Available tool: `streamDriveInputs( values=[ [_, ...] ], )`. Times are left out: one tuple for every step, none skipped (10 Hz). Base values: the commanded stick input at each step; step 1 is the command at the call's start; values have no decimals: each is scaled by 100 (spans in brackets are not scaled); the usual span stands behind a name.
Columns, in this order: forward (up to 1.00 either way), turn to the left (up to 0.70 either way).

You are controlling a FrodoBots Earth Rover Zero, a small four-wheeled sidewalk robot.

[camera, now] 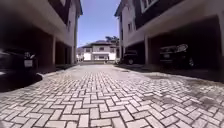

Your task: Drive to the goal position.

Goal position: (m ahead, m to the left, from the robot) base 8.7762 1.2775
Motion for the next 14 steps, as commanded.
streamDriveInputs(
  values=[
    [50, 31],
    [50, 2],
    [50, 0],
    [50, 0],
    [50, 0],
    [50, 0],
    [50, 0],
    [50, 0],
    [50, 0],
    [50, 0],
    [50, 0],
    [50, 0],
    [50, 0],
    [50, 0]
  ],
)
